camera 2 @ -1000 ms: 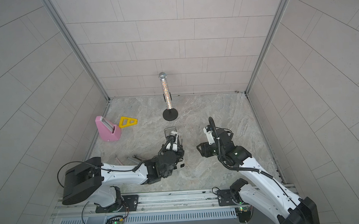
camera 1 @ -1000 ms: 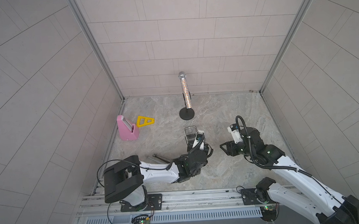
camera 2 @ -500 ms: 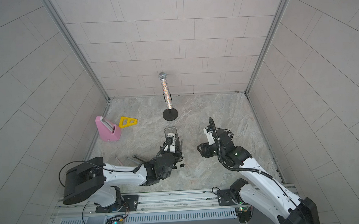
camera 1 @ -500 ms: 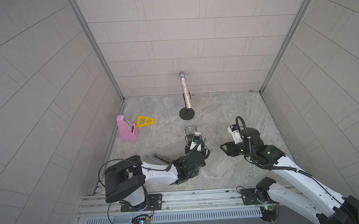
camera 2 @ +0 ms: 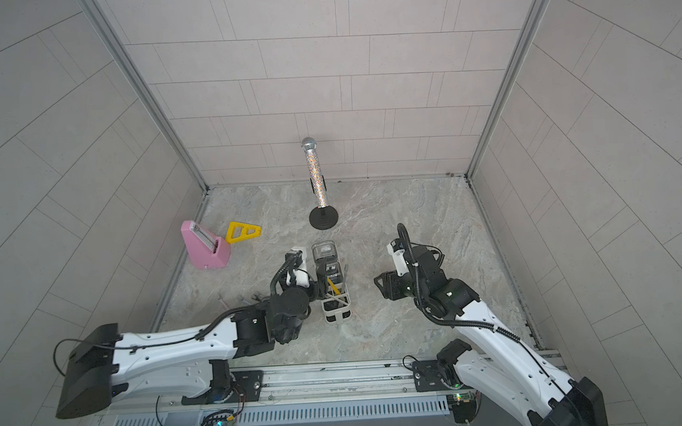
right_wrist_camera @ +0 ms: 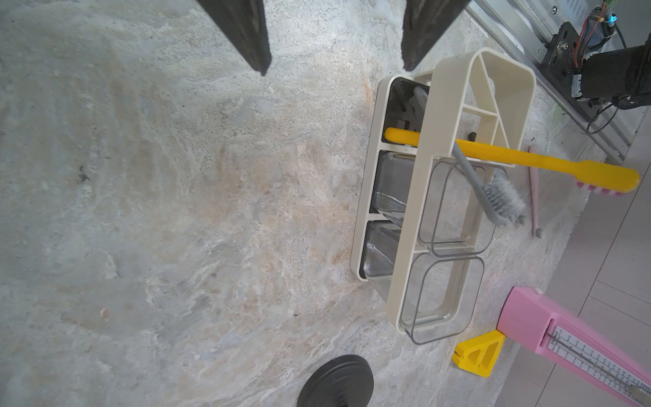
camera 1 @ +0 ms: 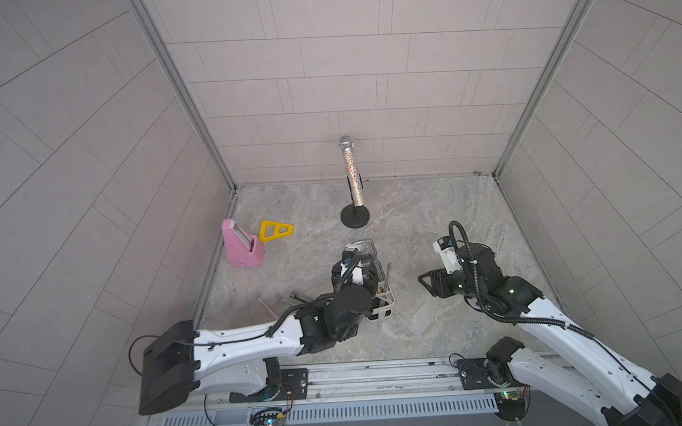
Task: Place the toothbrush into the toothbrush holder
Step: Place the toothbrush in the toothbrush holder, then move the toothbrush holder to the center of the board.
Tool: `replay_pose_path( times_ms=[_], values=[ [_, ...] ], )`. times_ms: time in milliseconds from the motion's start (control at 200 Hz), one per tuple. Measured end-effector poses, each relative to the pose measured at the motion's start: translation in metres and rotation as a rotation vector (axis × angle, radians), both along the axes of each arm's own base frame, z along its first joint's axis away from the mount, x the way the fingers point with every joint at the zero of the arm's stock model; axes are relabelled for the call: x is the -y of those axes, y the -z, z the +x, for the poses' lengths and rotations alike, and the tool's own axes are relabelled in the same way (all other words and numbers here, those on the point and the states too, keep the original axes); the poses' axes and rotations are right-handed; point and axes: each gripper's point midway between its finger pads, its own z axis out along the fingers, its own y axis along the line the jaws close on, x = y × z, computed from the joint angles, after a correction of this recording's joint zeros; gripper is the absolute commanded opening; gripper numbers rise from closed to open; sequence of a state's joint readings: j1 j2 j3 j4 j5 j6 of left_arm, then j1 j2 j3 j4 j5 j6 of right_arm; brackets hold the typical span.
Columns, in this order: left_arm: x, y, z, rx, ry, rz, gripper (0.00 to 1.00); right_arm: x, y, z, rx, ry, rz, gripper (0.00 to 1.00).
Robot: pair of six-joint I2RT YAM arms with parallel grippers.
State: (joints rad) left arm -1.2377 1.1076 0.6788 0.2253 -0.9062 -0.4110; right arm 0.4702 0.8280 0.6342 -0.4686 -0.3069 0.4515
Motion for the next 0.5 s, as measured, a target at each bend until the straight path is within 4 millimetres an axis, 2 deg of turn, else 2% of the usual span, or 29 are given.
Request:
replay_pose_path(
  times_ms=[95,185,315,420,500],
  values=[
    [-0.016,-0.01,-0.006,-0.05,-0.012,-0.043,0.68,0.0,-0.001,0.0,0.001,0.0,0.005,0.62],
    [-0.025,0.002,-0.012,-0.117,-0.011,-0.038,0.69,-0.001,-0.001,-0.001,-0.003,-0.001,0.01,0.62],
    [-0.03,0.041,-0.018,-0.238,-0.001,0.011,0.69,-0.002,0.004,-0.002,-0.022,-0.003,0.011,0.62],
    [-0.036,0.082,-0.024,-0.33,0.002,0.04,0.71,-0.002,0.015,-0.005,-0.056,-0.006,0.005,0.62],
    [-0.048,0.117,-0.024,-0.408,-0.015,0.043,0.72,-0.002,0.021,-0.007,-0.074,-0.007,0.003,0.62]
  ],
)
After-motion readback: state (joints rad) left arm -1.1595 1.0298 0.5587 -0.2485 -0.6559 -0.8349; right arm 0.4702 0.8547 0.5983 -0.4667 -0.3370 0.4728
